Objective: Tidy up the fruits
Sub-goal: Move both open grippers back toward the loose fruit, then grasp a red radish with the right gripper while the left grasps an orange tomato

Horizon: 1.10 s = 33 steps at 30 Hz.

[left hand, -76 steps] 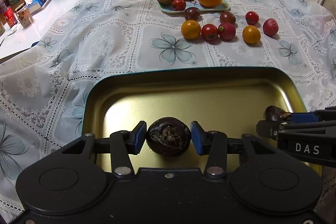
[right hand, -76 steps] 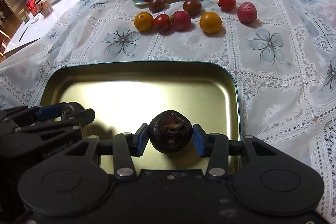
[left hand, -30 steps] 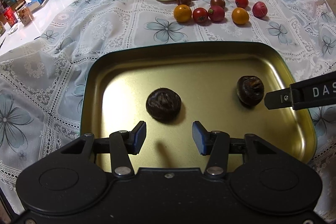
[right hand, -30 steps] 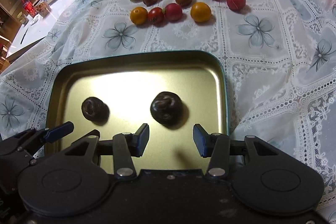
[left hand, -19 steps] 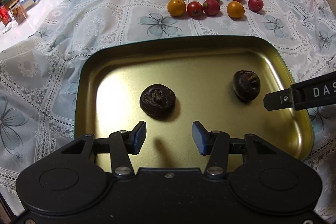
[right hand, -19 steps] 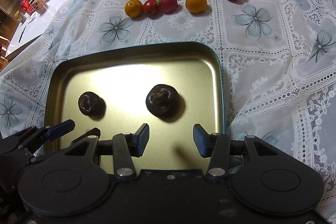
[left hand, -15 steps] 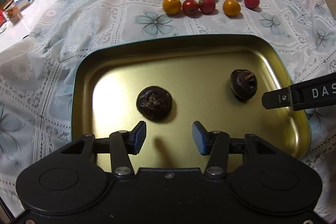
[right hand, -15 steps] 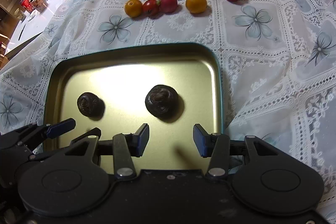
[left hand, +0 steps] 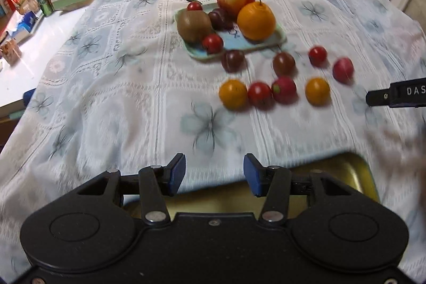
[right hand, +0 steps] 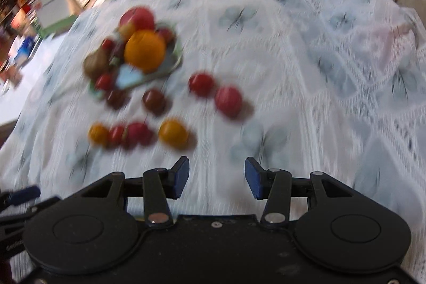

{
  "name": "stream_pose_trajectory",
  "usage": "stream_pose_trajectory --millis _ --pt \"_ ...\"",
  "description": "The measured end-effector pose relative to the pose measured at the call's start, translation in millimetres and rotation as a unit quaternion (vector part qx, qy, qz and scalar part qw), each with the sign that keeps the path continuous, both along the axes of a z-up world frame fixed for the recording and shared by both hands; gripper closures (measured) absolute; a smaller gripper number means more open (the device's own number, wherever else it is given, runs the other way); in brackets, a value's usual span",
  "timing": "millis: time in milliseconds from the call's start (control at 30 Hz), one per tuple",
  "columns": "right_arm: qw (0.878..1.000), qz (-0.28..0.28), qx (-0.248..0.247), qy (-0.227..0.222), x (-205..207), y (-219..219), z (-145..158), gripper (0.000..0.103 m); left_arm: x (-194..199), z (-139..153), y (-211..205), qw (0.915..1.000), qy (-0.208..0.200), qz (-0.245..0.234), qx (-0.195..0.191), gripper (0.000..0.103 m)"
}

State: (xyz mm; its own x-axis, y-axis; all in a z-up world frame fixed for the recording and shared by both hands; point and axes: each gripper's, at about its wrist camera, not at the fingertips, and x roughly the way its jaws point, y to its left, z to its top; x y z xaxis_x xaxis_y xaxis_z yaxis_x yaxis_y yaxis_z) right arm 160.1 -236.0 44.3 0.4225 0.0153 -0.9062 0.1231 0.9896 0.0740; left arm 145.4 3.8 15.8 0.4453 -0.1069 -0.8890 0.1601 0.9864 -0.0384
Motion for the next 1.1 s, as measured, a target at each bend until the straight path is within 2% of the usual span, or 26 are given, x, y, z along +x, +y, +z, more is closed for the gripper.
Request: stream_pose_trajectory --millis 133,367,500,867,1000,1100 --pt "0.999 -0.014 -0.03 -0.018 35 -5 -9 0.054 36 -8 -5 0.9999 0.011 0.006 -0.011 0.047" --pt "1.0 -0.022 0.0 -0.018 65 -7 -26 0.053 81 -25 -17 0.9987 0.032 0.022 -0.033 0.047" --pt "0.999 -0.03 -0.003 -0.024 72 -10 -32 0.053 95 -37 -27 0.9987 0.033 0.032 -0.022 0.047" --pt "0.999 -0.038 -0.026 0.013 79 -6 -66 0.053 102 -49 -30 0.9987 0.024 0.043 -0.013 0.045" --pt "0.999 -0.031 -0.044 0.004 77 0 -66 0.052 100 -50 -30 0.9986 0.015 0.051 -0.007 0.041" --pt "0.998 -0.026 -0.053 0.001 74 2 -66 0.059 96 -51 -21 0.9975 0.016 0.065 -0.023 0.04"
